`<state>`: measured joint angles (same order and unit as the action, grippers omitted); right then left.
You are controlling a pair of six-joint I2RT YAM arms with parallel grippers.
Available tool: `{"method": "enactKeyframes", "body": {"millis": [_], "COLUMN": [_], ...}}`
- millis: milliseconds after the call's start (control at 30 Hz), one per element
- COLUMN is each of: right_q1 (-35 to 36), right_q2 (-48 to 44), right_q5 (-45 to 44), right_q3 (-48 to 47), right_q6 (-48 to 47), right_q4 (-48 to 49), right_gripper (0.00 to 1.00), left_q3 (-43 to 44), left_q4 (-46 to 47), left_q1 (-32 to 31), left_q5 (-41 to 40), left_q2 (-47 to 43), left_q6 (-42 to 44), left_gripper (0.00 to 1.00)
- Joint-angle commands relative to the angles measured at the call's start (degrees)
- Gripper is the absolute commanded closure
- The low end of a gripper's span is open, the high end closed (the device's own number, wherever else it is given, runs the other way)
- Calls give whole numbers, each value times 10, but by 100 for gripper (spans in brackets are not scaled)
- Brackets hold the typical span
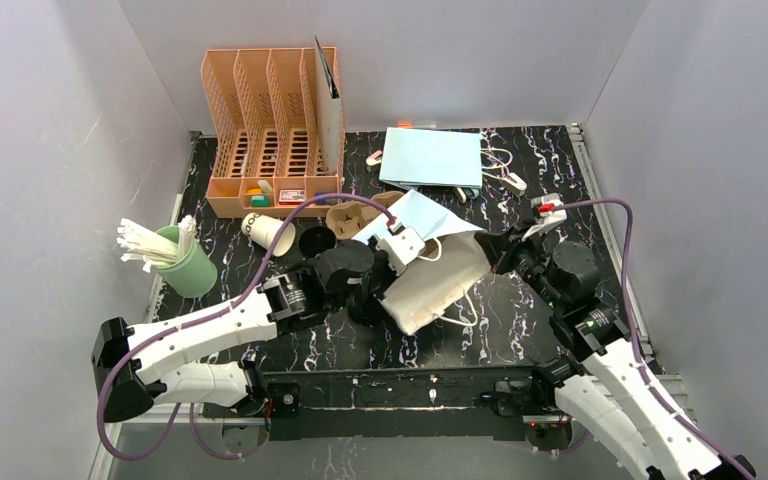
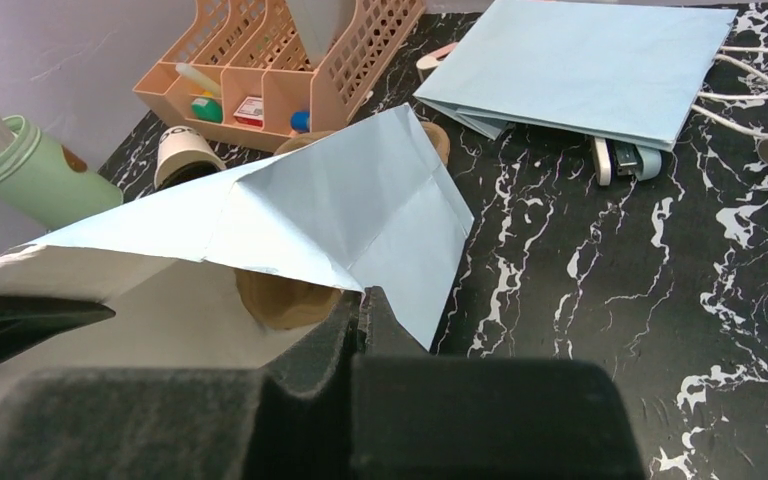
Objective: Pack the takeout coffee
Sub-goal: Place the cup tray in the takeout bag.
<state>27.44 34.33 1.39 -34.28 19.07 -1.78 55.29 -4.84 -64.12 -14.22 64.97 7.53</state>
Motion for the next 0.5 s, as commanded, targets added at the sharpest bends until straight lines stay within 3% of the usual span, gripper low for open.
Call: {"method": "enactKeyframes", "body": {"millis": [0,233,467], "right_q1": [-2,-2,-2], "right_q2": [-33,-31,98], "right_q5": [-11,-80,-133], "right_q3": [20,-53,-243], "right_q6": [0,-13,-35], "right_q4": [48,-32,-202], "right_gripper": [99,99,99], "left_q3": [-10,25,153], "left_q4": [112,112,28], "left_q1": [-23,-27,-27], "left_q5": [-19,-21,15], "left_q2": [-44,-14,66], "left_q6": [14,2,-123], "left_gripper": [100,100,100]}}
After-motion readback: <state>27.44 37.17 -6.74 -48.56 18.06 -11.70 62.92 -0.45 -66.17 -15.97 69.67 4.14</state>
